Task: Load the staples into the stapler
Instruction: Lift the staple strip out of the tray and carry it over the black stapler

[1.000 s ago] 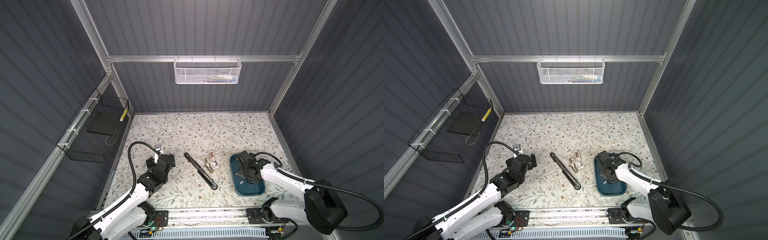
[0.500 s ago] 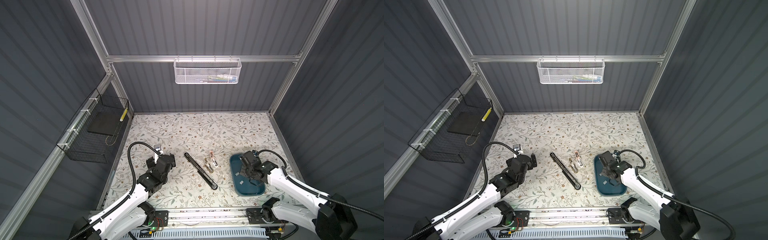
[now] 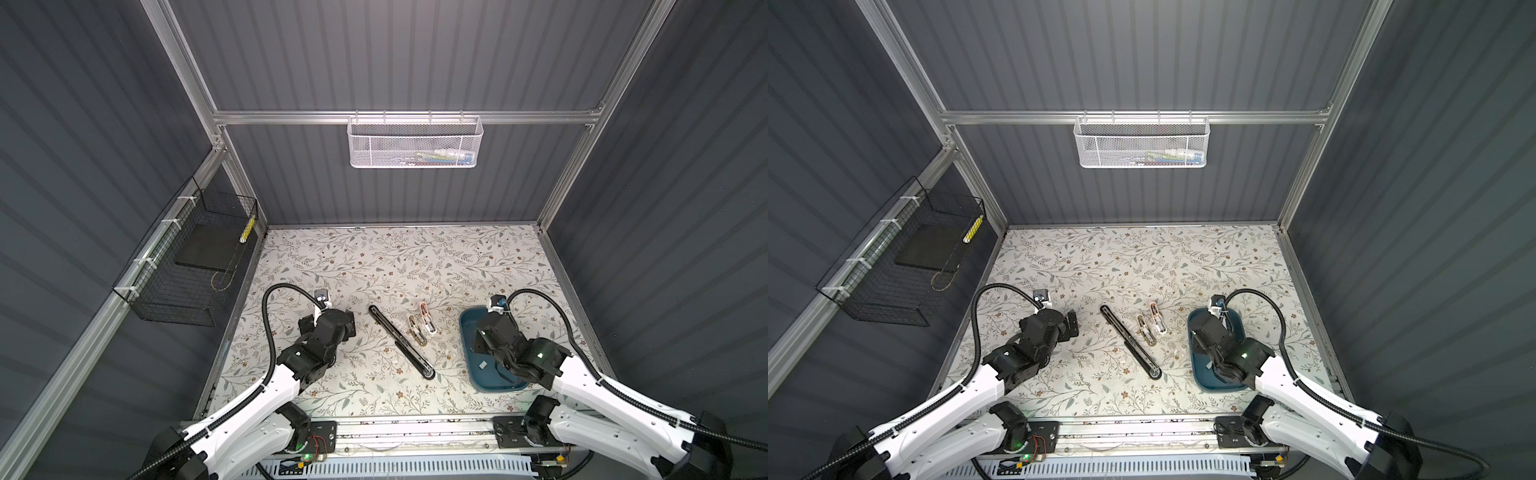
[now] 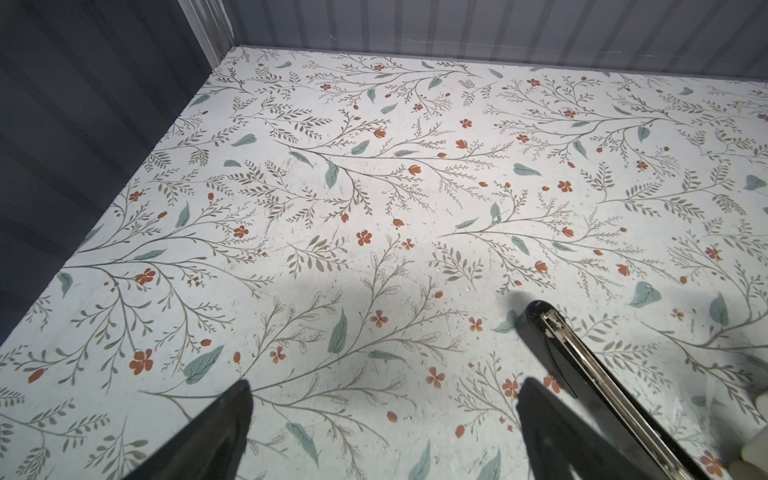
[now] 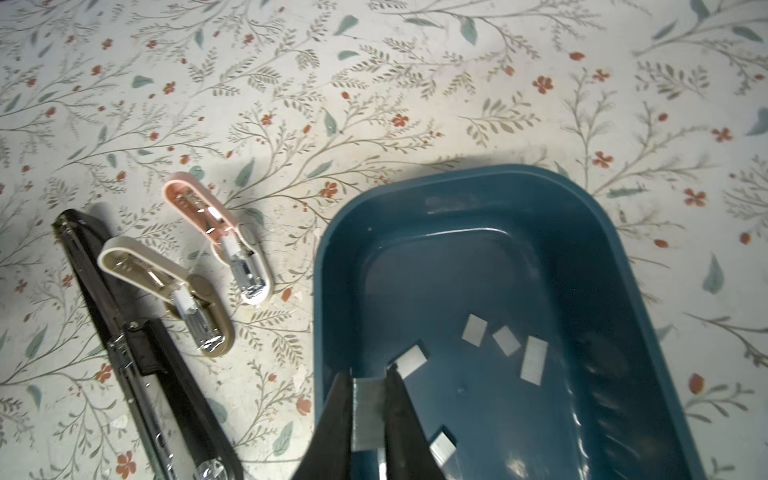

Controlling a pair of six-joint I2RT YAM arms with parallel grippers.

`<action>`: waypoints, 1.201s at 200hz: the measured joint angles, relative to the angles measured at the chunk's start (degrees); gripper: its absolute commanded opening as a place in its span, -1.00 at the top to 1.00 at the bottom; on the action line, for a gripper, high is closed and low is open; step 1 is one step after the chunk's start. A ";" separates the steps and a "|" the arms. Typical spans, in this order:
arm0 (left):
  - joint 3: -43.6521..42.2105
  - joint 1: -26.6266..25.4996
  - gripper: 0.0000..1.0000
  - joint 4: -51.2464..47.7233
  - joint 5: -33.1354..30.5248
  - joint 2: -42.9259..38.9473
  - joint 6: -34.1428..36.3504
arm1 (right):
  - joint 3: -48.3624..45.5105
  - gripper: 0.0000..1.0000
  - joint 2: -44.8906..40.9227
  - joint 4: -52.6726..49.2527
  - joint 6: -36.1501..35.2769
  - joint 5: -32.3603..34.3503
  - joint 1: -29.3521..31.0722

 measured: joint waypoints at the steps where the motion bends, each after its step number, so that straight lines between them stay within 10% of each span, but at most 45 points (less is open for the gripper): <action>1: 0.00 0.00 -0.99 0.02 0.02 0.00 0.02 | 0.00 0.73 0.02 0.11 -0.09 0.04 0.13; 160: -3.65 0.00 -0.99 0.17 7.08 -7.91 -0.13 | -4.87 0.78 7.08 28.04 -24.46 -9.86 13.27; 240: -1.75 0.00 -0.99 -9.68 21.68 -6.93 -4.57 | -3.61 0.81 13.66 30.03 -28.68 -15.10 15.08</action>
